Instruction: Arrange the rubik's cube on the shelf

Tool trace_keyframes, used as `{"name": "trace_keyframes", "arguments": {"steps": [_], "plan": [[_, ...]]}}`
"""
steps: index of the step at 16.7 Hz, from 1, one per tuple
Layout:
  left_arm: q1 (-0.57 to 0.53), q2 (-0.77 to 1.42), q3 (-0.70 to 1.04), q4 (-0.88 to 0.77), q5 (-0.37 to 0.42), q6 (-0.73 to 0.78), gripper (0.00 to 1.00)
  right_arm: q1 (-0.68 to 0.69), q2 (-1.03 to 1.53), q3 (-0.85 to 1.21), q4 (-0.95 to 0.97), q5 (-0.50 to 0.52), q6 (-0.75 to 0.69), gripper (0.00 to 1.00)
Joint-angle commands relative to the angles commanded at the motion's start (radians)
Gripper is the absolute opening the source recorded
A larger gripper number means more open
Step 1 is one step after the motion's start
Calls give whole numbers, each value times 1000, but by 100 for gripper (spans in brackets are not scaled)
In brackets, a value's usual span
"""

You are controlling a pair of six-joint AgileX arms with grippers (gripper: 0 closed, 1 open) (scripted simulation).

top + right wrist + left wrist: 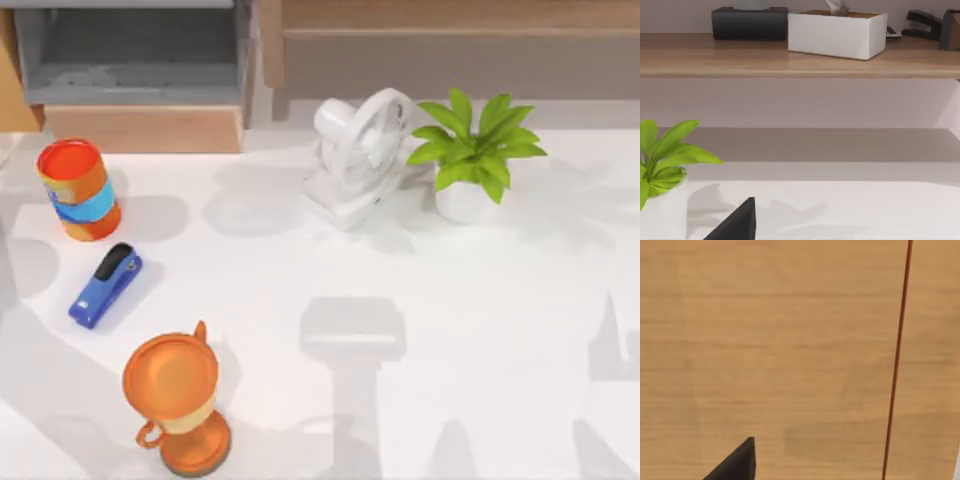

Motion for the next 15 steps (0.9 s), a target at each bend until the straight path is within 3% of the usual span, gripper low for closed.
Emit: {"name": "trace_keyframes", "arguments": {"steps": [1, 14, 15], "plan": [[0, 0, 0, 0, 0, 0, 100, 0, 0, 0, 0, 0, 0, 100], [0, 0, 0, 0, 0, 0, 2, 0, 0, 0, 0, 0, 0, 100], [0, 0, 0, 0, 0, 0, 0, 0, 0, 0, 0, 0, 0, 100]]}}
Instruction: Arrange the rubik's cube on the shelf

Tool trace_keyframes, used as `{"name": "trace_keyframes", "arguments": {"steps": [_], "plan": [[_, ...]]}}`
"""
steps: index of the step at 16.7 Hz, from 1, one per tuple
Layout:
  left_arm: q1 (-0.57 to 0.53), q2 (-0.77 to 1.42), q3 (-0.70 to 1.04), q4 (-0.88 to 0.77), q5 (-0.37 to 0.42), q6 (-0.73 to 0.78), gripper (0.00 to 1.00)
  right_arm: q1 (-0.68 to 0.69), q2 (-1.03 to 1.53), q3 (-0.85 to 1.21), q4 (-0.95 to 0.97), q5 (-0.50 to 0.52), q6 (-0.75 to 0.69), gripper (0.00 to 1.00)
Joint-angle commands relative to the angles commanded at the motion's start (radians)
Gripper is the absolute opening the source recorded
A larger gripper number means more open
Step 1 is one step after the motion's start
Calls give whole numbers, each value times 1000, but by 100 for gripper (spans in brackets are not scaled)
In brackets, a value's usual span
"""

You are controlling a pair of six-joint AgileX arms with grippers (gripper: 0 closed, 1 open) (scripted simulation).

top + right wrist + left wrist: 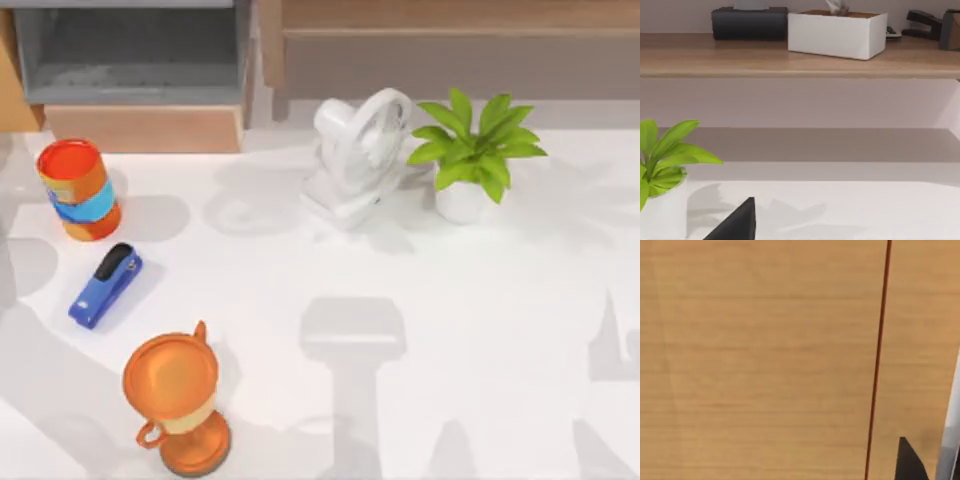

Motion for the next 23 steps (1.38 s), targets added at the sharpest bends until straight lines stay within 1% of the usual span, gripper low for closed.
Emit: {"name": "trace_keyframes", "arguments": {"steps": [9, 11, 15, 17, 23], "plan": [[4, 6, -5, -7, 2, -5, 0, 0, 0, 0, 0, 0, 0, 100], [14, -16, -42, 16, 13, -6, 0, 0, 0, 0, 0, 0, 0, 100], [55, -85, -213, 96, 49, -5, 0, 0, 0, 0, 0, 0, 0, 100], [70, -112, -266, 130, 65, -3, 0, 0, 0, 0, 0, 0, 0, 100], [73, -115, -278, 138, 70, -2, 0, 0, 0, 0, 0, 0, 0, 100]]}}
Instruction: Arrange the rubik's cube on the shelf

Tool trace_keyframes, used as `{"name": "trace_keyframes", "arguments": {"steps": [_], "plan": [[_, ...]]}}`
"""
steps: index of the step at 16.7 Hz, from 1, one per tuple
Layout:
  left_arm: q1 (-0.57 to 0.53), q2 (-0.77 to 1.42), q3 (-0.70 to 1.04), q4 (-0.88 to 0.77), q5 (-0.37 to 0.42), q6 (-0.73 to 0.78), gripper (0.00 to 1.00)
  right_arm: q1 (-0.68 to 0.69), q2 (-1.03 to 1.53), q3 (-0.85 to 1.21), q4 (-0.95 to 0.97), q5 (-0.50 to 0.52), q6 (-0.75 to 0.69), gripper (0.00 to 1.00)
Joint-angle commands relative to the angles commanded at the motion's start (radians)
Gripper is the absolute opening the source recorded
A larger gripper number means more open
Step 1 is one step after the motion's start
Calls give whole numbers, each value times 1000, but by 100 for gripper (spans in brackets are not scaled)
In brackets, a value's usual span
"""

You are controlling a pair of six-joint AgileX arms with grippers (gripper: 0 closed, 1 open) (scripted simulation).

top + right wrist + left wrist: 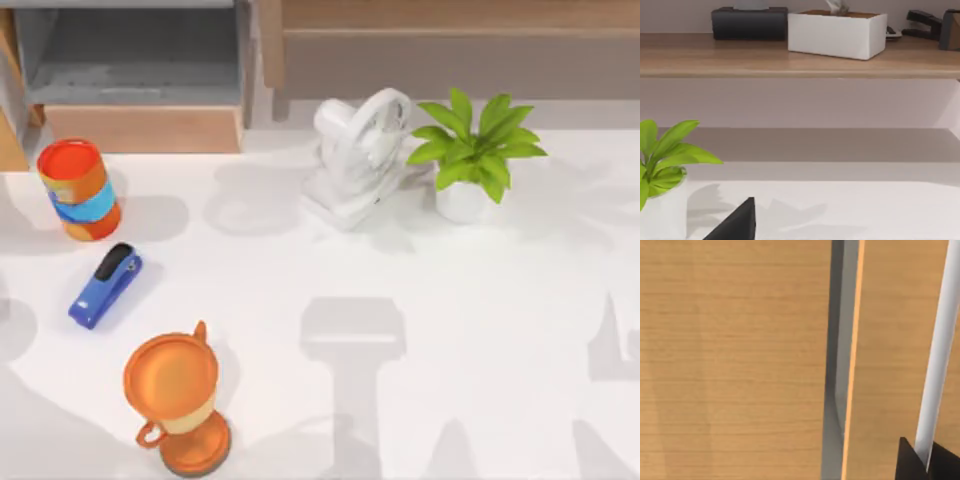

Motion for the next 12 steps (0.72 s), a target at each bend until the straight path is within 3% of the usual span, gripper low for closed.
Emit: {"name": "trace_keyframes", "arguments": {"steps": [8, 12], "plan": [[82, -93, -230, 121, 81, 4, 0, 0, 0, 0, 0, 0, 0, 100], [85, -99, -237, 131, 87, 6, 0, 0, 0, 0, 0, 0, 0, 100]]}}
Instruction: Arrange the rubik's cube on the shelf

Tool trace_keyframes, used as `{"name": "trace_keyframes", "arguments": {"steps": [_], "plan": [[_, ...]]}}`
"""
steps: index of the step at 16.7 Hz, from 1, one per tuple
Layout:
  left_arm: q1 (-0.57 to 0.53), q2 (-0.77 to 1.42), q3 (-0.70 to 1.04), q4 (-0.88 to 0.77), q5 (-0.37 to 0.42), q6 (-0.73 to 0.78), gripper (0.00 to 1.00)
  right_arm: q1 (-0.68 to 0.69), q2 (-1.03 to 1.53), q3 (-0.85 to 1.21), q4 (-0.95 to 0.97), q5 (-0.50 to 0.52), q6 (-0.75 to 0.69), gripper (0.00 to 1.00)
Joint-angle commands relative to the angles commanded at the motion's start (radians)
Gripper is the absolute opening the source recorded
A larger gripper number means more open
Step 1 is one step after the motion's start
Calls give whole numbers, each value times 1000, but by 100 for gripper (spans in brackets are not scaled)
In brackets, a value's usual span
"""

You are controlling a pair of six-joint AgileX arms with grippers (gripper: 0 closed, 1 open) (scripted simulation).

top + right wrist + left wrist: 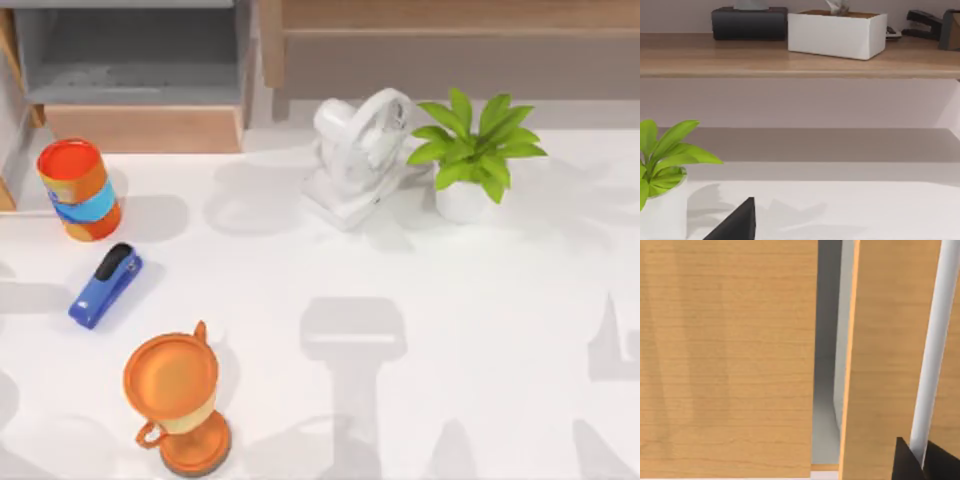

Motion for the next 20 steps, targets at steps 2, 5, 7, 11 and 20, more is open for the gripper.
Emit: {"name": "trace_keyframes", "arguments": {"steps": [2, 5, 7, 11, 20], "plan": [[12, -7, -17, 12, 12, 1, 0, 0, 0, 0, 0, 0, 0, 100], [53, -33, -85, 53, 53, 5, 0, 0, 0, 0, 0, 0, 0, 100], [79, -50, -144, 78, 78, 6, 0, 0, 0, 0, 0, 0, 0, 100], [127, -85, -215, 124, 126, 7, 0, 0, 0, 0, 0, 0, 0, 100], [127, -85, -215, 124, 126, 7, 45, 0, 0, 0, 0, 0, 0, 100]]}}
